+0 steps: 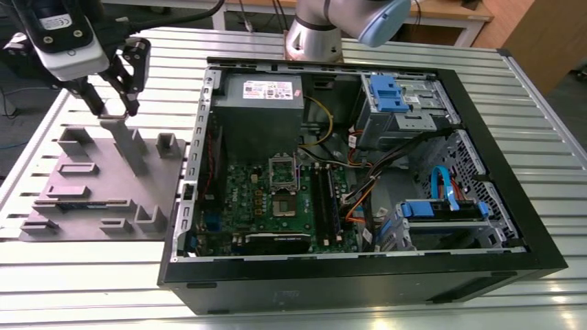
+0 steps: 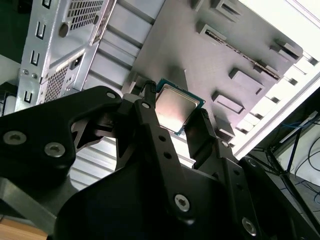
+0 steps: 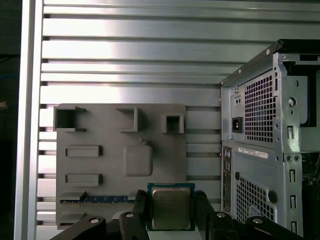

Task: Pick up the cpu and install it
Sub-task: 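Pick up the cpu and move it towards the insertion slot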

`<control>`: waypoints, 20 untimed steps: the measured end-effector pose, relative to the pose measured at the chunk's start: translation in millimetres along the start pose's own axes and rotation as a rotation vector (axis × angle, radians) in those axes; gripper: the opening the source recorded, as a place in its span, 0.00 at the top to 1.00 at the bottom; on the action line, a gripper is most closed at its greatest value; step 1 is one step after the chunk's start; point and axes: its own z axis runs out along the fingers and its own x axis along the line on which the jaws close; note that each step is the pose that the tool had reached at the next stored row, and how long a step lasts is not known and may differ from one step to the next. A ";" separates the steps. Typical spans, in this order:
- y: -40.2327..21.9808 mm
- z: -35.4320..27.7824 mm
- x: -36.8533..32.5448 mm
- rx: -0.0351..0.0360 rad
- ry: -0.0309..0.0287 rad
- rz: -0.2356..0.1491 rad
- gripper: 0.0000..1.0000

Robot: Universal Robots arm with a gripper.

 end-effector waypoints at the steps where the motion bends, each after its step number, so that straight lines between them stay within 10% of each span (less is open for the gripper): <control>1: 0.0 0.0 -1.7 0.0000 0.0000 0.000 0.52; 20: 0.1 0.5 -28.7 0.0000 0.0000 0.000 0.52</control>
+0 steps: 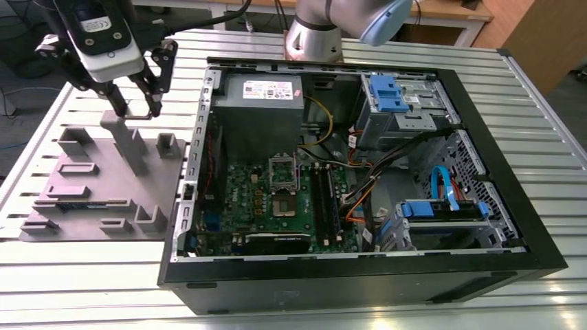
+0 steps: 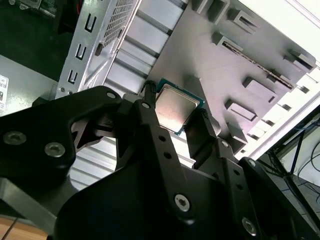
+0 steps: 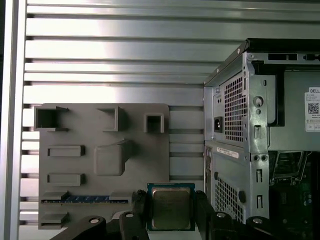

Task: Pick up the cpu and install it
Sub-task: 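Pick up the cpu and move it towards the insertion slot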

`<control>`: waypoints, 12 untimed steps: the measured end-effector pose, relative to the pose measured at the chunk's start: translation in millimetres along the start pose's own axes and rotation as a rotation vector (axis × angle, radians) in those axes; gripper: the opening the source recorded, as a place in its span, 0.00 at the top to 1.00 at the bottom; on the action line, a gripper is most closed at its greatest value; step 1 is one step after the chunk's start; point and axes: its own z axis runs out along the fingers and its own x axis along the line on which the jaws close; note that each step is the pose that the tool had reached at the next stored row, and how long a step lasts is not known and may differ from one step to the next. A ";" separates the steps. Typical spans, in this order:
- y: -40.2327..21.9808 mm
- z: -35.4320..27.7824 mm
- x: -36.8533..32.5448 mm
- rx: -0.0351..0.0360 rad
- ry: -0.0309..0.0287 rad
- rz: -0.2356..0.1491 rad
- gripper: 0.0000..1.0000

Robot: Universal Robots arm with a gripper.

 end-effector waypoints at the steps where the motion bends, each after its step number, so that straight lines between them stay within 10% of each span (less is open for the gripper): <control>1: 0.0 0.0 -1.1 0.0000 0.0001 0.000 0.52; 12: 0.0 0.2 -13.6 0.0000 0.0001 0.000 0.52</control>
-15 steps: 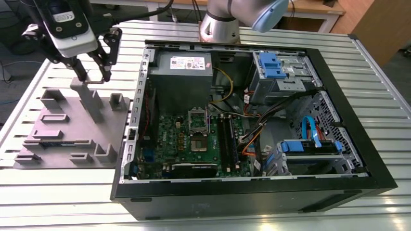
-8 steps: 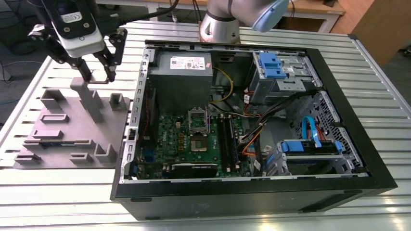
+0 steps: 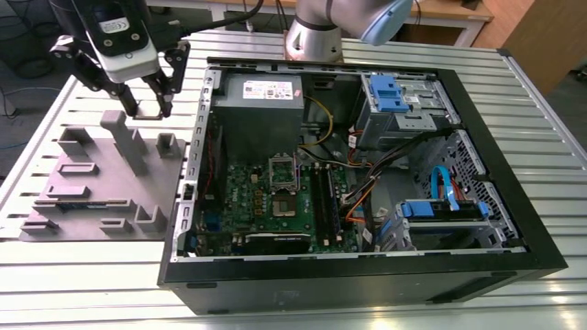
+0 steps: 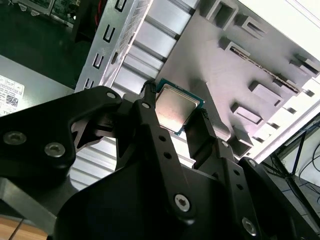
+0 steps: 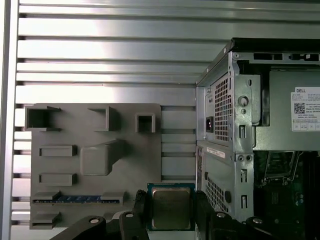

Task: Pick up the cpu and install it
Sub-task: 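Pick up the cpu and move it towards the insertion slot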

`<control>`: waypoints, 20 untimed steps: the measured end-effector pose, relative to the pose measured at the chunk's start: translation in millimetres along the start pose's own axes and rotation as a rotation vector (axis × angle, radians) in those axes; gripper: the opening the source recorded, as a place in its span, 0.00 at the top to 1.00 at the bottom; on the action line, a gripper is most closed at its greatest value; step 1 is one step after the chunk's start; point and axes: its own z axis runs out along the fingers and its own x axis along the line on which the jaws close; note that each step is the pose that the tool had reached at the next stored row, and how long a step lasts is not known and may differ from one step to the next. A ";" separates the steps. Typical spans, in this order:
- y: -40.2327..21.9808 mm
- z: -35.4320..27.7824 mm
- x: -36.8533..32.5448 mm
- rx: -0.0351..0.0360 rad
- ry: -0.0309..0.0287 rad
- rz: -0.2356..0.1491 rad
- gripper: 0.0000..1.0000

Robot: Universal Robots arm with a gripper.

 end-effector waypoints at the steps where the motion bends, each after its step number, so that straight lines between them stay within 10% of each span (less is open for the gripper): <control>1: 0.0 0.0 -1.1 0.0000 0.0000 0.000 0.52; 20: 0.0 0.4 -25.0 0.0000 0.0000 0.000 0.52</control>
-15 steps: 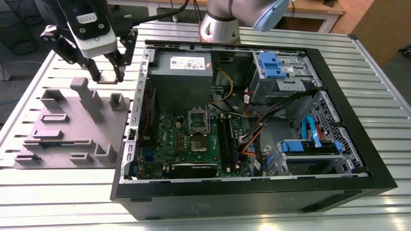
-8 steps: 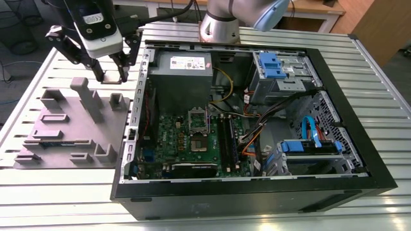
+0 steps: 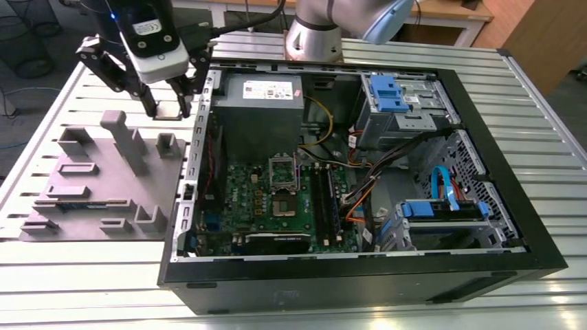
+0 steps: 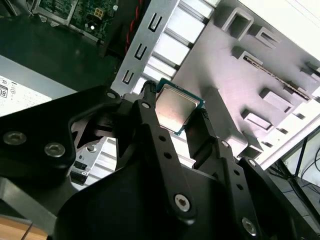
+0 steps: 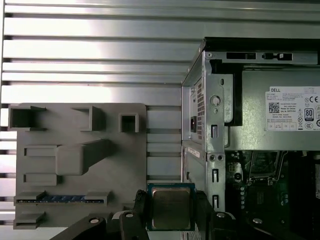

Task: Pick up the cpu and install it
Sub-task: 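Pick up the cpu and move it towards the insertion slot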

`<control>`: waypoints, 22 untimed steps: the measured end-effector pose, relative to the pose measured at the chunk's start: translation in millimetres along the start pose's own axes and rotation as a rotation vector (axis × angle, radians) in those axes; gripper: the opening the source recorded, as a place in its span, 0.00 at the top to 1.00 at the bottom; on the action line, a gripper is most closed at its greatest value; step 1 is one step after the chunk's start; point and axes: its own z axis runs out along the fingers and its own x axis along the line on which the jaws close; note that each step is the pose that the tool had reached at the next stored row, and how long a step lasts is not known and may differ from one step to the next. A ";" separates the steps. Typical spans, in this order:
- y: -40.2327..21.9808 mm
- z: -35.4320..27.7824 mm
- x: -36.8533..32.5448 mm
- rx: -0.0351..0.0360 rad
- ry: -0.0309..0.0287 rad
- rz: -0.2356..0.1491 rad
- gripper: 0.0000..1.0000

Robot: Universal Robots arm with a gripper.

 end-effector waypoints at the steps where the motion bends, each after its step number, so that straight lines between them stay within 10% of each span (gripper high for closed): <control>1: 0.0 0.1 -1.3 0.0000 -0.0001 0.000 0.52; 22: 0.1 0.6 -29.9 0.0000 -0.0001 0.000 0.52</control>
